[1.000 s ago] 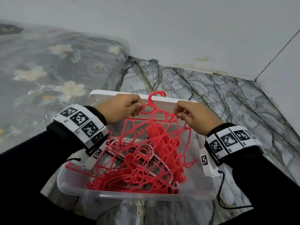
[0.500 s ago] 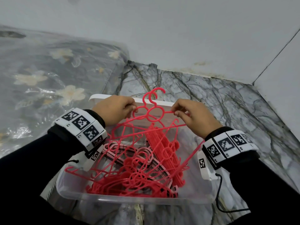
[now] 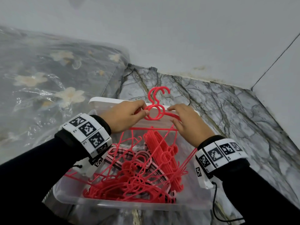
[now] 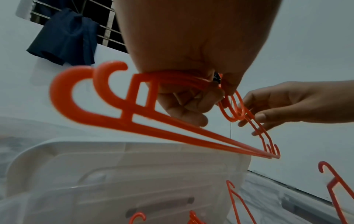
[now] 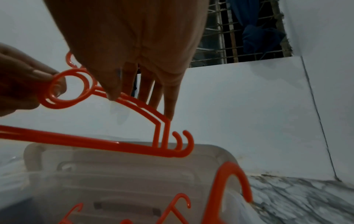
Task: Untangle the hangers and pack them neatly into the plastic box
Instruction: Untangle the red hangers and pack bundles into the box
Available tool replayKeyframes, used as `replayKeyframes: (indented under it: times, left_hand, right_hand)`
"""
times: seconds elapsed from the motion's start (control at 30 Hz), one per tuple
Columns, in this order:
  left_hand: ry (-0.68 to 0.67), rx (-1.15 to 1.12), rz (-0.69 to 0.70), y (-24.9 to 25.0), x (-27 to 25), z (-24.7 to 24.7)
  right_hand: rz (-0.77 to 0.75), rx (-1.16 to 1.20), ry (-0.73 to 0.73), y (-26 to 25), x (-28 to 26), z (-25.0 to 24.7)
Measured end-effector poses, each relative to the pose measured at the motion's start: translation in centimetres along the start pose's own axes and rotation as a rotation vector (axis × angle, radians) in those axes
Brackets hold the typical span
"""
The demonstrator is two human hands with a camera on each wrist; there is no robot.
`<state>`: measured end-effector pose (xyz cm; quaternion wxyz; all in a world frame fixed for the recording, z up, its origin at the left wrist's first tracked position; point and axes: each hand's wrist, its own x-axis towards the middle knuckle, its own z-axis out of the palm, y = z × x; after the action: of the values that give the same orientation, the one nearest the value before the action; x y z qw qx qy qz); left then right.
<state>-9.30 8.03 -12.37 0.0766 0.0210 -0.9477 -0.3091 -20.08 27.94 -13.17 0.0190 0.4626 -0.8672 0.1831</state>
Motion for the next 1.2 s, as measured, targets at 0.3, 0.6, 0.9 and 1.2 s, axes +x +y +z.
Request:
replayKeyframes:
  times: [0.3, 0.6, 0.9, 1.2]
  left_hand:
    - [-0.016, 0.251, 0.052, 0.0, 0.1, 1.1]
    - [0.215, 0.411, -0.168, -1.5, 0.5, -0.4]
    - [0.138, 0.213, -0.189, -1.5, 0.6, -0.2]
    - [-0.11, -0.074, -0.059, 0.6, -0.1, 2.3]
  right_hand:
    - [-0.065, -0.306, -0.127, -1.8, -0.1, 1.3]
    - [0.363, 0.034, -0.541, 2.2, -1.7, -1.7]
    - [0.203, -0.142, -0.623, 1.9, -1.2, -1.5]
    - [-0.098, -0.195, -0.063, -1.1, -0.2, -3.3]
